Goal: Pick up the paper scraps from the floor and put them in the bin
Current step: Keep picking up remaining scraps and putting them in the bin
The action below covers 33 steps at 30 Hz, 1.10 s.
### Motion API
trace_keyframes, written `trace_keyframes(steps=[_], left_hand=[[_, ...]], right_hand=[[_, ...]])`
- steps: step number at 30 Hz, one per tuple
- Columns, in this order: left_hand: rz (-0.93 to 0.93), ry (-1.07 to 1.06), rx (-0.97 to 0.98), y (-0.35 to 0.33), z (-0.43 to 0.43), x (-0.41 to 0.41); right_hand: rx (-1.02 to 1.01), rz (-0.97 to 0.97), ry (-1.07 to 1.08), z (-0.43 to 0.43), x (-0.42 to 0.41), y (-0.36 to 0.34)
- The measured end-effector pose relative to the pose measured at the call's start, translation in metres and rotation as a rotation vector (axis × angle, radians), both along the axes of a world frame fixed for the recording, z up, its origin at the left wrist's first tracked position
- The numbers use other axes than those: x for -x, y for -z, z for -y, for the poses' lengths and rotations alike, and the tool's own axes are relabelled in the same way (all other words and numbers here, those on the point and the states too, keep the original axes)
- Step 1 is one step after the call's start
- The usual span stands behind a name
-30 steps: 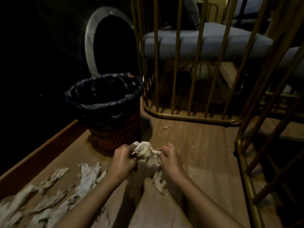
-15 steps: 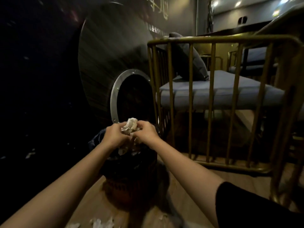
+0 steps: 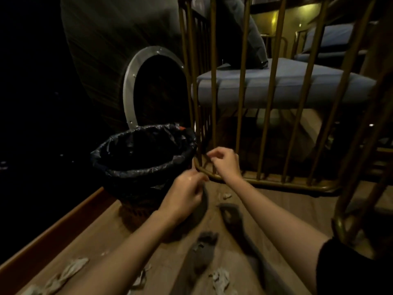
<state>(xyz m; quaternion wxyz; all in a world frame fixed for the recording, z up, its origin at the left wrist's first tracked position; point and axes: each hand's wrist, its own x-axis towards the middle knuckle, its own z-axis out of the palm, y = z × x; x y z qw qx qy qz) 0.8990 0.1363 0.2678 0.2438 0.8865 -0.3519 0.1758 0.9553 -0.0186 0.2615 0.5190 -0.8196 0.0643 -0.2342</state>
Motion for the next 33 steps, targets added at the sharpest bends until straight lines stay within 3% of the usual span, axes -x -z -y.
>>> trace_keyframes(steps=[4, 6, 12, 15, 17, 22, 25, 28, 31, 33], left_hand=[[-0.340, -0.049, -0.414, 0.096, 0.002, -0.009], [-0.456, -0.097, -0.520, 0.138, -0.005, -0.009], [-0.469, -0.091, -0.385, 0.202, -0.016, 0.000], [-0.407, -0.110, -0.239, 0.211, -0.016, 0.006], [-0.406, -0.126, -0.160, 0.217, -0.017, 0.008], [-0.520, -0.180, 0.007, 0.205, -0.005, 0.027], [-0.489, -0.052, 0.086, 0.196, 0.006, 0.054], [-0.440, 0.119, -0.032, 0.198, 0.010, 0.081], [-0.413, 0.187, -0.239, 0.203, 0.005, 0.098], [-0.398, 0.195, -0.267, 0.209, 0.002, 0.108]], right_hand=[[0.038, -0.287, 0.045, 0.025, 0.004, 0.089], [0.047, -0.385, 0.003, 0.033, 0.008, 0.126], [0.550, -0.571, -0.166, 0.040, -0.019, 0.182], [0.696, -0.683, -0.211, 0.042, -0.039, 0.197], [0.772, -0.647, -0.204, 0.042, -0.044, 0.205], [0.691, -0.451, 0.010, 0.029, -0.012, 0.213], [0.647, -0.381, 0.037, 0.021, 0.031, 0.219], [0.568, -0.315, 0.069, 0.019, 0.088, 0.224], [0.459, -0.298, 0.181, 0.016, 0.155, 0.229], [0.367, -0.282, 0.219, 0.011, 0.199, 0.229]])
